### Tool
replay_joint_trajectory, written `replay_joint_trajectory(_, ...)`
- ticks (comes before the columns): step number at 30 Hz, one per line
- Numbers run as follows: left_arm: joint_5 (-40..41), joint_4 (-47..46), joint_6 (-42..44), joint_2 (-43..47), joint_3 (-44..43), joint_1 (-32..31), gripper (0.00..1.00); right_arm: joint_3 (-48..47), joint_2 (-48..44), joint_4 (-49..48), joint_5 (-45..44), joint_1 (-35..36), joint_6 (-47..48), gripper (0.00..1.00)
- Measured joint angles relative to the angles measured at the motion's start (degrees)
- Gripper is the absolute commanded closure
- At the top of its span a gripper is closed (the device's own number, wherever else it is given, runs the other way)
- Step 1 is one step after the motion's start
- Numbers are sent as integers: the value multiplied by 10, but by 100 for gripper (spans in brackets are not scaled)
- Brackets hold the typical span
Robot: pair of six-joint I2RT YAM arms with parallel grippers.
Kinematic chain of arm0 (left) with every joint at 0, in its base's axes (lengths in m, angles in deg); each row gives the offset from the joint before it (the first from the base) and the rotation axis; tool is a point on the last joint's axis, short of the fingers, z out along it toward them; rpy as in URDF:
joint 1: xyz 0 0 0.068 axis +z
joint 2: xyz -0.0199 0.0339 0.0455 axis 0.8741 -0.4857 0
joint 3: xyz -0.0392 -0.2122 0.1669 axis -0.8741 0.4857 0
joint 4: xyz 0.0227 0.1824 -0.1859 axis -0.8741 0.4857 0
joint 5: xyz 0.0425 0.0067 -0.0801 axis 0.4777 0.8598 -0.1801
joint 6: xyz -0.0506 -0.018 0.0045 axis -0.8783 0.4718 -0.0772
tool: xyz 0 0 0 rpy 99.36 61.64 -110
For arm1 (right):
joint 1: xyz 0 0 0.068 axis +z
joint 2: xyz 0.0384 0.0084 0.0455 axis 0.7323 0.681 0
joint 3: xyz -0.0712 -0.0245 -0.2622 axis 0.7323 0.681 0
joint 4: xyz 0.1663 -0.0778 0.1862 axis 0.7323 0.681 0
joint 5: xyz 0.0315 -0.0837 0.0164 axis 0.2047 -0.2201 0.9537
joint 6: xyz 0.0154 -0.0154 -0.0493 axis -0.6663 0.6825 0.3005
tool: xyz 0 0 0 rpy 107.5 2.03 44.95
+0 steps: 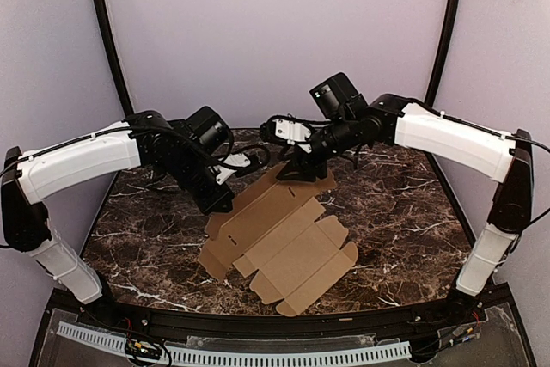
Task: Fold the paper box
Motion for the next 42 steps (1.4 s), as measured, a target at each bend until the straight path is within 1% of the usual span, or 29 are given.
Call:
replay_joint_trajectory(2, 0, -3, 1, 2, 5, -1, 99, 3, 2, 0, 2, -2, -2, 55)
replay_joint_trajectory(6, -1, -9, 3, 10, 11, -3, 99, 9, 4, 0, 2, -5, -2, 63)
replay_joint_trajectory(8, -2, -11, 4, 14, 11, -5, 99, 12, 4, -1, 2, -8, -3, 73)
replay_joint_trajectory(10, -2, -12, 6, 18, 12, -7, 99, 13, 4, 0, 3, -11, -1, 79)
replay_joint_trajectory(13, -3, -16, 9, 19, 13, -11, 99, 15, 4, -1, 4, -13, -5, 96)
replay_joint_trajectory(14, -4, -18, 10, 19, 14, -12, 99, 17, 4, -2, 4, -13, -6, 100)
replay_joint_trajectory(18, -4, -19, 12, 20, 14, -15, 99, 23, 4, -5, 4, -13, -4, 100)
replay_joint_trajectory(19, -4, -19, 12, 21, 15, -15, 91, 24, 3, -6, 5, -13, -4, 100)
replay_joint_trajectory(20, -3, -19, 12, 23, 16, -15, 75, 27, 2, -9, 5, -13, -4, 100)
replay_joint_trajectory(21, 0, -20, 12, 24, 16, -15, 66, 31, 0, -12, 6, -13, -4, 100)
replay_joint_trajectory(22, 5, -23, 11, 26, 16, -15, 45, 36, -4, -12, 6, -13, -4, 100)
replay_joint_trajectory(23, 10, -27, 10, 30, 16, -15, 36, 42, -9, -13, 6, -13, -4, 100)
replay_joint_trajectory(24, 17, -32, 10, 35, 16, -15, 23, 48, -14, -14, 6, -13, -4, 100)
replay_joint_trajectory(25, 27, -37, 5, 40, 16, -15, 18, 54, -21, -14, 4, -13, -4, 100)
replay_joint_trajectory(26, 35, -43, 3, 47, 16, -15, 10, 60, -27, -14, 1, -13, -5, 100)
replay_joint_trajectory(28, 56, -56, -4, 64, 16, -15, 4, 69, -43, -15, -10, -13, -9, 100)
replay_joint_trajectory(30, 81, -75, -17, 88, 17, -15, 2, 74, -59, -17, -23, -14, -19, 100)
replay_joint_trajectory(36, 146, -144, -73, 183, 48, -16, 1, 85, -111, -39, -74, -32, -90, 100)
replay_joint_trajectory(38, 157, -174, -97, 213, 79, -16, 1, 105, -138, -58, -92, -39, -118, 100)
replay_joint_trajectory(42, 156, -237, -153, 278, 184, -16, 1, 174, -207, -100, -125, -48, -196, 100)
